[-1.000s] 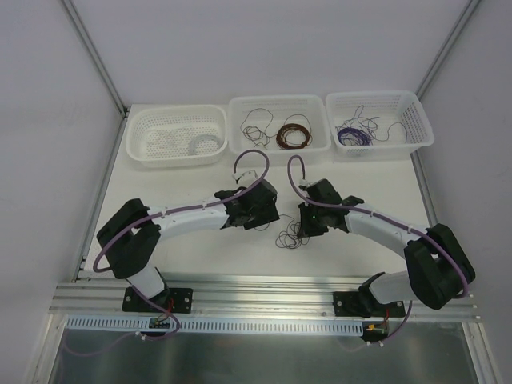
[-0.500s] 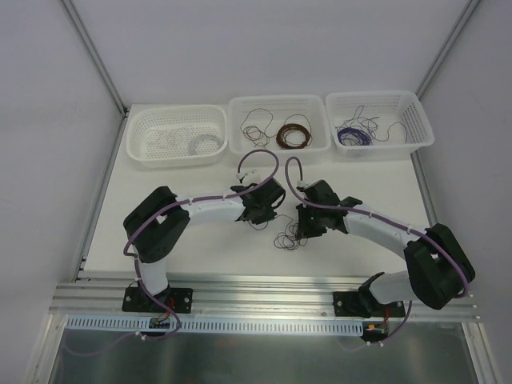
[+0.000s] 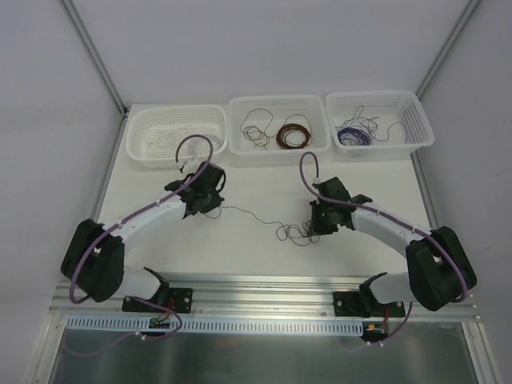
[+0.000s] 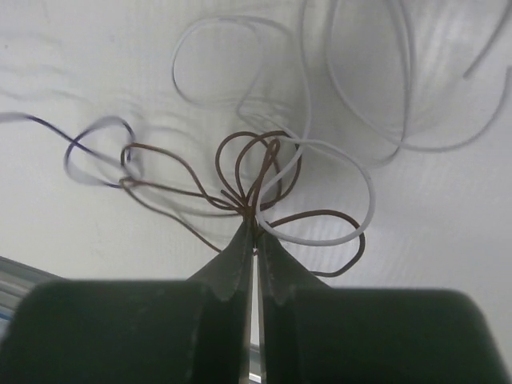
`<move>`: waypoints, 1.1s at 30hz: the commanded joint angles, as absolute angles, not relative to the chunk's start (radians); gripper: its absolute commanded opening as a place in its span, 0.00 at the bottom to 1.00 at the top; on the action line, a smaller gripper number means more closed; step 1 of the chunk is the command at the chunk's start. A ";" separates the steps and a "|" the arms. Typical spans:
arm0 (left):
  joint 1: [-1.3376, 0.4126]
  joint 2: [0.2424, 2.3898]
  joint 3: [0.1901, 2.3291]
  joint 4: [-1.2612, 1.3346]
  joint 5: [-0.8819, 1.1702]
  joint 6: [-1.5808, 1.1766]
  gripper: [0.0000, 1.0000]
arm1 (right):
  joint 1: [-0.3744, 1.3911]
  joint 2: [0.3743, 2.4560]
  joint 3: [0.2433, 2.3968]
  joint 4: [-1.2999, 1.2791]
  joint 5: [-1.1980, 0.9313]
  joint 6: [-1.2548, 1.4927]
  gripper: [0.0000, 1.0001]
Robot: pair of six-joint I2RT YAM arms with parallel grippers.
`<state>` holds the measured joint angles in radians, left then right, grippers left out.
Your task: Untangle the cables
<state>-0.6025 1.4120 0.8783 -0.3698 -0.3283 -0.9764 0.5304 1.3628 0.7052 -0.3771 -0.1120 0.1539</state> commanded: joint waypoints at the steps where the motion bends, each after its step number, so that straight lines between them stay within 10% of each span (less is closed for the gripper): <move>1: -0.477 1.223 0.833 -0.455 -0.402 -0.846 0.00 | 0.444 1.298 0.681 -0.431 -0.106 0.164 0.01; 22: 0.156 0.942 1.046 -0.626 -0.446 -0.448 0.00 | 0.125 1.104 0.693 -0.603 -0.052 0.132 0.01; 33: 0.170 0.931 1.075 -0.627 -0.082 -0.454 0.00 | 0.227 1.114 0.719 -0.551 -0.235 0.124 0.01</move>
<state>0.1715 0.9524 1.0431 -0.6205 -0.2352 -0.4744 0.1715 1.1160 0.6716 -0.5678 -0.1658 0.1295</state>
